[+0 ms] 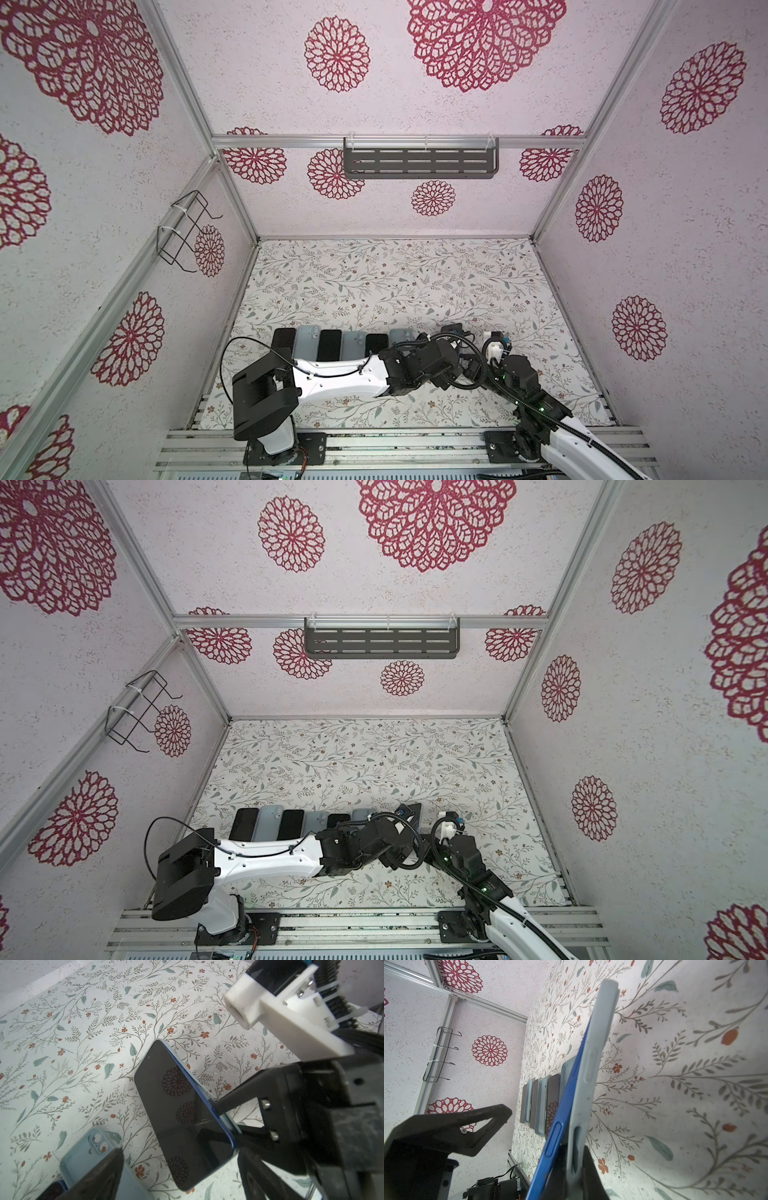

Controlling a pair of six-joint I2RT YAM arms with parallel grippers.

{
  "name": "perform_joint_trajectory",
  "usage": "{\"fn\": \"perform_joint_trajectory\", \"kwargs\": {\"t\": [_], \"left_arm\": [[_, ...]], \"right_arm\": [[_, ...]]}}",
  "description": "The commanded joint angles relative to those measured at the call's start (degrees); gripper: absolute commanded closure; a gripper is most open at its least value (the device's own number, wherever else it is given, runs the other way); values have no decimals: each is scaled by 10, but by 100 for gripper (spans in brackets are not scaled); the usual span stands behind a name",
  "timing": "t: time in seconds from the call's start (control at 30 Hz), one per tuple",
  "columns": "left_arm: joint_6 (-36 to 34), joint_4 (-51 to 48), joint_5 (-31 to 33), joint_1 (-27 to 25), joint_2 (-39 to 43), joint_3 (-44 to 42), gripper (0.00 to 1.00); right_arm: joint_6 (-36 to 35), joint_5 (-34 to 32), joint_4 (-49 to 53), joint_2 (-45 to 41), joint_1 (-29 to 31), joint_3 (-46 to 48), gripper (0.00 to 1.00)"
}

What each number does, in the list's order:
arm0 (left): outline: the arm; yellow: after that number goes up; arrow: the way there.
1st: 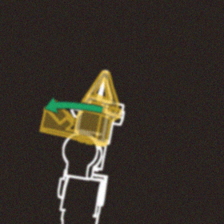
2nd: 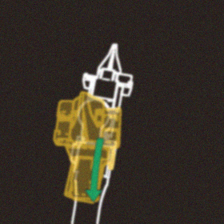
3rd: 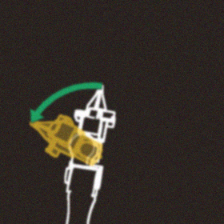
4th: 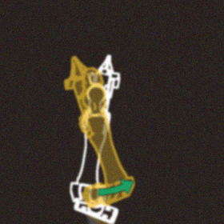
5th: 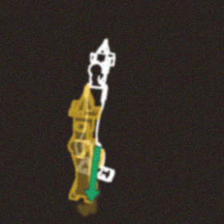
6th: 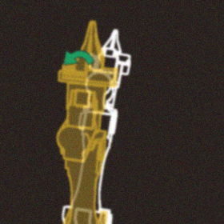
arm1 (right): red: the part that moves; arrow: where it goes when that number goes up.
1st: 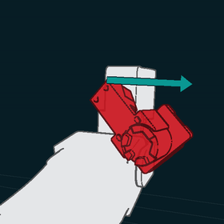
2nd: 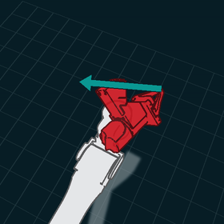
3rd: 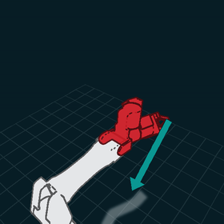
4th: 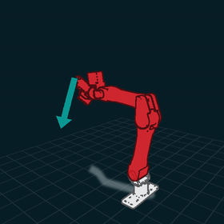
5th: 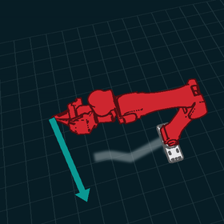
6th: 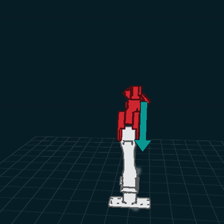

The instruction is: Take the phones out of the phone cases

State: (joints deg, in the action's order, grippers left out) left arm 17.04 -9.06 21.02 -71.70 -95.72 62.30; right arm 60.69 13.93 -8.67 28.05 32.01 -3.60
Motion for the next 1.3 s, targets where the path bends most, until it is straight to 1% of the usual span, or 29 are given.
{"fn": "perform_joint_trajectory", "kwargs": {"t": [0.0, 0.13, 0.23, 0.33, 0.6, 0.73, 0.83, 0.97, 1.0, 1.17, 1.27], "left_arm": [[-22, 3, 13, -6, -16, 16, 11], [-28, 6, 22, -8, -30, 23, 12], [-36, 6, 45, -16, -45, 33, 16], [-44, 8, 65, -23, -58, 41, 24], [-52, 31, 68, -35, -66, 35, 57], [-46, 53, 66, -39, -63, 22, 71], [-37, 70, 74, -38, -64, 13, 87], [-17, 83, 81, -38, -62, 3, 99], [-14, 87, 80, -39, -62, 0, 100], [-3, 98, 76, -37, -54, -3, 100], [4, 96, 89, -37, -41, -5, 100]], "right_arm": [[0, 10, -39, -8, -4, -10, 100], [4, 12, -42, -12, -5, -6, 100], [7, 13, -47, -12, -5, -4, 100], [11, 14, -48, -15, -5, -3, 100], [16, 14, -44, -27, -5, -2, 100], [17, 14, -44, -27, -6, -2, 100], [17, 16, -45, -25, -7, -3, 100], [16, 21, -36, -20, -8, -7, 100], [16, 21, -37, -20, -10, -7, 100], [17, 23, -36, -16, -10, -7, 100], [14, 22, -24, -14, -11, -9, 100]]}}
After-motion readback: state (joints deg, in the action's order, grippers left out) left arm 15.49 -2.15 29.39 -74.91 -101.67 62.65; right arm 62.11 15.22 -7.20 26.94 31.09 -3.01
